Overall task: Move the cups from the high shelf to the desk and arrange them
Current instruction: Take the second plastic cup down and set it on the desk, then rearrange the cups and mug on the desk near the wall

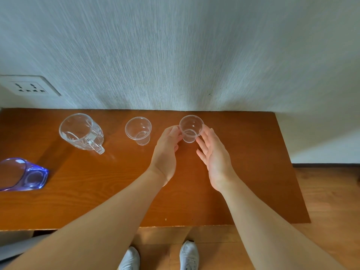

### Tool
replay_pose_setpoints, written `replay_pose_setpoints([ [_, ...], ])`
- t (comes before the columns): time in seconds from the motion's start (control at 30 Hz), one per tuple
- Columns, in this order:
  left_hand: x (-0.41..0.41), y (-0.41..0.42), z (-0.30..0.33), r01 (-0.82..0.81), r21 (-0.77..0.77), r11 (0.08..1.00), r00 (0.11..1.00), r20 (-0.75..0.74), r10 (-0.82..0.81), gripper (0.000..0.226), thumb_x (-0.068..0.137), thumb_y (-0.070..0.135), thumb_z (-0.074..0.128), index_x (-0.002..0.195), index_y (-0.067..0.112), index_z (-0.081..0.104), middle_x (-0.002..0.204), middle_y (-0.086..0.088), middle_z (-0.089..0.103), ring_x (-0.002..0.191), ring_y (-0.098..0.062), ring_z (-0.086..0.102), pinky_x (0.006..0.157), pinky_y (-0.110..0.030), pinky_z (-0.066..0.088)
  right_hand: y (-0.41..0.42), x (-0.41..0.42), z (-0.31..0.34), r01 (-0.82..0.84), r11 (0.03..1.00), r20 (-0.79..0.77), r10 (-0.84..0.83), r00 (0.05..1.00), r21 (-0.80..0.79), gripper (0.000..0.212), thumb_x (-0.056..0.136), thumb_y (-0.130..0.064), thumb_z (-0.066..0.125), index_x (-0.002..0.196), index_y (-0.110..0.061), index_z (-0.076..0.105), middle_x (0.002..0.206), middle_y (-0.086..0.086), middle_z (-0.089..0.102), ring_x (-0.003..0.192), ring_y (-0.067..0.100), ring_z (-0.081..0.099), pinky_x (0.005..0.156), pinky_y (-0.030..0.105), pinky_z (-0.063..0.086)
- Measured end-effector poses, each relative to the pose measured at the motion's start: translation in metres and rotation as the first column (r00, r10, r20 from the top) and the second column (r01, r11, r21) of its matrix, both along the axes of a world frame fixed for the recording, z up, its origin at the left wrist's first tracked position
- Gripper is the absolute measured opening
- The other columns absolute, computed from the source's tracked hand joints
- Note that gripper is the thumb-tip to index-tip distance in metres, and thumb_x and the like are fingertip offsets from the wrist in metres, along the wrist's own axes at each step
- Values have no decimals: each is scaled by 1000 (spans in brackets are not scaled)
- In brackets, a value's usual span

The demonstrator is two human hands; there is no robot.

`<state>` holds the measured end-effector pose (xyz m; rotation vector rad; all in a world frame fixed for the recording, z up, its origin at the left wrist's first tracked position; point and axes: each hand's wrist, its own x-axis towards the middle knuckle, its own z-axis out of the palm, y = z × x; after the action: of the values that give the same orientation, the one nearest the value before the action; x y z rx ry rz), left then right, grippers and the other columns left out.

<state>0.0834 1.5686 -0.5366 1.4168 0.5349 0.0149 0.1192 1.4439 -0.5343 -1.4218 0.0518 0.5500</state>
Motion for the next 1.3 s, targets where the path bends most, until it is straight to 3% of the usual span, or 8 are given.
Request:
replay_pose_setpoints([
  [0.13, -4, 2, 2, -49, -18, 999, 998, -29, 49, 68, 94, 61, 33, 144, 20, 53, 144, 4, 61, 137, -14, 53, 121, -41, 36, -3, -1, -3, 40, 999, -19, -39, 999, 21, 63, 102, -61, 37, 157, -30, 38, 161, -11, 44, 147, 11, 41, 123, 42, 29],
  [0.27, -13, 4, 7, -109, -37, 993, 992, -61, 107, 51, 110, 47, 32, 147, 17, 51, 150, -1, 56, 139, -20, 52, 123, -46, 35, -8, -3, 4, 105, 994, -43, -104, 994, 27, 85, 85, -68, 45, 159, -28, 34, 163, -6, 40, 148, 15, 41, 121, 40, 31],
  [0.6, -43, 3, 50, -265, -98, 959, 963, -70, 259, 49, 108, 54, 34, 137, 23, 59, 141, 3, 63, 133, -16, 59, 120, -42, 39, -17, -23, 28, 93, 995, -109, -89, 990, 26, 66, 100, -64, 36, 159, -33, 34, 165, -8, 38, 149, 17, 40, 120, 43, 29],
  [0.8, -69, 1, 79, -392, -76, 917, 918, -104, 384, 51, 108, 53, 32, 139, 22, 59, 142, 1, 64, 131, -16, 61, 119, -43, 40, -12, -45, 57, -5, 1000, -98, 8, 995, 27, 90, 79, -74, 48, 158, -34, 34, 162, -11, 41, 146, 13, 42, 117, 39, 31],
  [0.87, -78, -2, 87, -416, -78, 906, 906, -119, 405, 52, 108, 54, 33, 142, 22, 58, 143, 0, 63, 131, -17, 61, 120, -44, 39, -12, -49, 66, -17, 1000, -103, 19, 994, 21, 86, 79, -74, 48, 155, -35, 37, 162, -10, 41, 147, 14, 42, 118, 40, 30],
  [0.97, -92, -6, 99, -446, -73, 892, 891, -131, 435, 53, 107, 55, 34, 143, 24, 56, 144, 1, 63, 131, -18, 60, 120, -46, 39, -12, -54, 81, -29, 1000, -104, 30, 994, 11, 61, 84, -71, 47, 138, -45, 39, 162, -9, 41, 148, 16, 41, 123, 45, 27],
  [1.07, -103, -5, 110, -456, -60, 888, 886, -125, 447, 50, 109, 53, 31, 139, 24, 59, 142, 1, 64, 131, -18, 60, 121, -47, 37, -9, -58, 91, -36, 999, -81, 37, 996, 24, 47, 99, -62, 44, 141, -43, 36, 162, -6, 41, 148, 17, 41, 125, 48, 25],
  [1.3, -132, 4, 138, -451, -45, 892, 892, -57, 448, 50, 110, 51, 29, 139, 22, 58, 140, 1, 64, 130, -19, 61, 120, -46, 38, -2, -92, 120, -79, 997, 5, 79, 997, 10, 78, 92, -68, 44, 159, -31, 31, 166, -6, 34, 149, 14, 39, 122, 44, 27],
])
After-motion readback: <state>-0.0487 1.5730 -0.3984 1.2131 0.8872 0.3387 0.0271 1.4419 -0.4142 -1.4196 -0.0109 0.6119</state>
